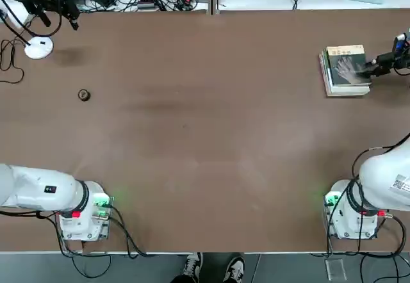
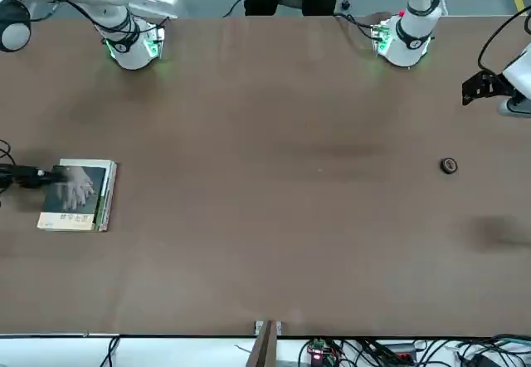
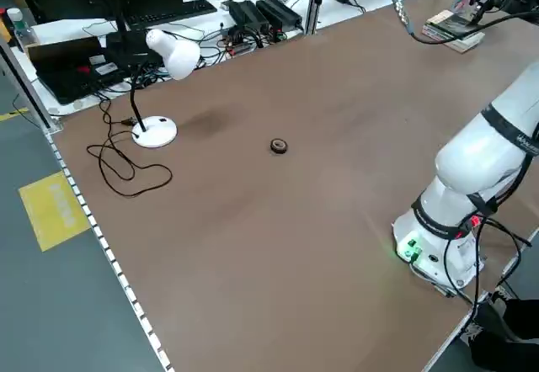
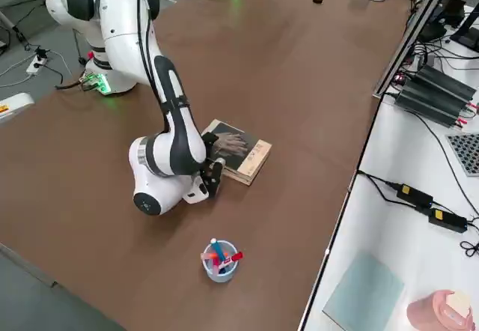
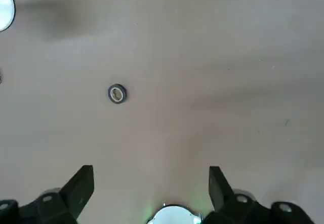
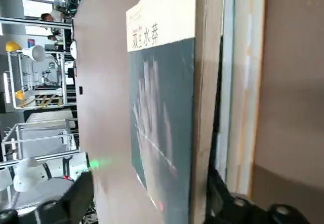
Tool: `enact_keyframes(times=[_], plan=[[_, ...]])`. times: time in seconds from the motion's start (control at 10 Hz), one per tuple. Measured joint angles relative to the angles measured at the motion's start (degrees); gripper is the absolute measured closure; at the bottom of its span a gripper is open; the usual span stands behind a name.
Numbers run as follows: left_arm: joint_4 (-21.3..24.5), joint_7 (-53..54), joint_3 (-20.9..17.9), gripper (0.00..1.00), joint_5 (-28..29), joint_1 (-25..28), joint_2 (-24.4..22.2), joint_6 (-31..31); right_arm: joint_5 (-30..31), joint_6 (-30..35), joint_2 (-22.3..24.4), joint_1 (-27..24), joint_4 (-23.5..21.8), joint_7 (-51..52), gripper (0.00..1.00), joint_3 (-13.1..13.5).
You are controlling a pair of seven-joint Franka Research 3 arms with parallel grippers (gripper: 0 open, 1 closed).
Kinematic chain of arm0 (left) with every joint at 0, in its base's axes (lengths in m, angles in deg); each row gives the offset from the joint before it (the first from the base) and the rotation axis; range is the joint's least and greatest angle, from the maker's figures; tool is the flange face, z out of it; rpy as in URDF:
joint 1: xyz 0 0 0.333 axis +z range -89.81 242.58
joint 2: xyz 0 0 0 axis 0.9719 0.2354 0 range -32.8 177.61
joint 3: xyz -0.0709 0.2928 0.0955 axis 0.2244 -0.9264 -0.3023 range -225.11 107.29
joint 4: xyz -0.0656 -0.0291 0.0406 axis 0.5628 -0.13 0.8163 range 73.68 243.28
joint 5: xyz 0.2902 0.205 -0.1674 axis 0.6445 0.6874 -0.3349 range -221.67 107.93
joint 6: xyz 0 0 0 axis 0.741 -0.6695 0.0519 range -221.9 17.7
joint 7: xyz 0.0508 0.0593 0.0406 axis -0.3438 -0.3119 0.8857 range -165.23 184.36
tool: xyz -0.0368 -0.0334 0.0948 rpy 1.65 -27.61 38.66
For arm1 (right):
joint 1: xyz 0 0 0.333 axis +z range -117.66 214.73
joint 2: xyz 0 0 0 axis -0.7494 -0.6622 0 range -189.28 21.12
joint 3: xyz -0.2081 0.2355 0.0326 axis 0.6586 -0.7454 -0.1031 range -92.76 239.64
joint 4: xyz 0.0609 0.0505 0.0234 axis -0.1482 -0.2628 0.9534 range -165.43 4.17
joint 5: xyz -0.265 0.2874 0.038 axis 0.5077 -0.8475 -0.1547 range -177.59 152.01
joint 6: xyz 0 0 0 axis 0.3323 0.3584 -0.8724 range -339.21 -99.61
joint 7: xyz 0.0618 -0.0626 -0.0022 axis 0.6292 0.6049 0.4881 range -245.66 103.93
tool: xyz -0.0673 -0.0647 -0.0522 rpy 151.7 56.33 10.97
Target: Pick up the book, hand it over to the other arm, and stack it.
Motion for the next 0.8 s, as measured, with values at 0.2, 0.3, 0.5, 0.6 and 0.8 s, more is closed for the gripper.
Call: enact_keyframes(times=[0.2,0.3,0.5,0.6,0.8], plan=[[0.0,0.0,0.0,0.0,0.0,0.0,0.0,-0.1,0.2,0.0,0.1,0.0,0.6,-0.2,0.0,0.5],[0.0,0.0,0.0,0.0,0.0,0.0,0.0,-0.1,0.3,0.0,0.1,0.0,0.9,-0.2,0.0,0.8],[0.0,0.0,0.0,0.0,0.0,0.0,-0.1,-0.1,0.5,0.1,0.2,0.0,1.4,-0.6,0.0,1.6],[0.0,0.1,0.0,0.0,0.0,0.0,-0.1,-0.2,1.0,0.2,0.3,0.0,1.7,-1.1,0.0,2.2],[-0.1,0.1,0.0,0.0,0.0,0.0,-0.2,-0.2,3.1,1.3,1.1,0.0,3.0,-2.3,0.0,3.3]])
